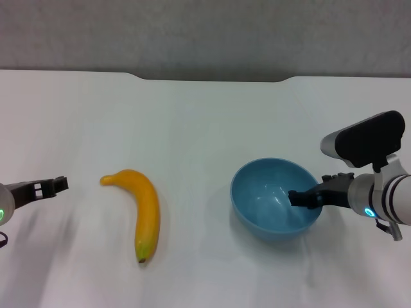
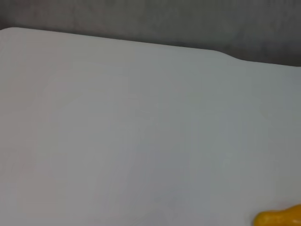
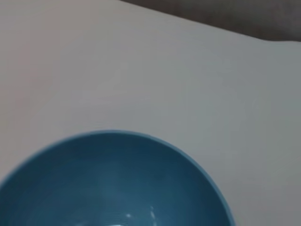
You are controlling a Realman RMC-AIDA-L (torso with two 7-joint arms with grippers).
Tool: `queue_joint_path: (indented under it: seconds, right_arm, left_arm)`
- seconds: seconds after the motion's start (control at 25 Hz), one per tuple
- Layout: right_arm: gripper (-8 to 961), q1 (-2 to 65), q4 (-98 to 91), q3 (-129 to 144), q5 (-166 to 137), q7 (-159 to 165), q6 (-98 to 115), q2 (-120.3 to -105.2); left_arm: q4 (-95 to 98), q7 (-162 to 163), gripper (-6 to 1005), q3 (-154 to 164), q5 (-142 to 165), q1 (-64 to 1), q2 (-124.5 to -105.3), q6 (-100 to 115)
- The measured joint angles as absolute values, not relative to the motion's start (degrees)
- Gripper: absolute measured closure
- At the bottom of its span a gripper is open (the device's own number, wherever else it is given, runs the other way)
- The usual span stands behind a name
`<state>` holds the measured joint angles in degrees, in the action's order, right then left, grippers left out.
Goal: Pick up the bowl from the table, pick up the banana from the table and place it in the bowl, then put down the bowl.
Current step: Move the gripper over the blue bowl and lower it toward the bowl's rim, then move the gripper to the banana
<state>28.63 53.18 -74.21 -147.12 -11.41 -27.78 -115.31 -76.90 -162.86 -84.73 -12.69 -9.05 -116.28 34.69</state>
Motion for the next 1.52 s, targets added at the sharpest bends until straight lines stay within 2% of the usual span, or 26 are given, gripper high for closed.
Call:
queue_joint_path:
  seconds: [0.8,1.24,1.28,1.52]
  right_arm:
    - [124,28.91,51.61,-69.92,-146.14,-11.6,-23.1,-115.18]
    - [556,27.63,52.38,-70.2,-146.25,-11.69,-22.85,-115.21]
    - [770,27.14,52.82,-70.32,-146.25,-11.67,-22.44,-115.2]
    - [804,25.9,54.39,-70.51,-146.22,-11.45,-21.63,-115.15]
  left_arm:
    - [-77.0,-162.86,208,-84.7,-12.56,-8.86,-116.28,34.37]
    - [-76.99,-162.86,208,-84.77,-12.54,-8.03,-116.28,33.43]
    - [-76.99,-162.86,208,-84.64,-12.54,-7.94,-116.28,33.17]
    - [-76.99,-162.86,208,-84.42,-12.54,-7.71,-116.28,32.9]
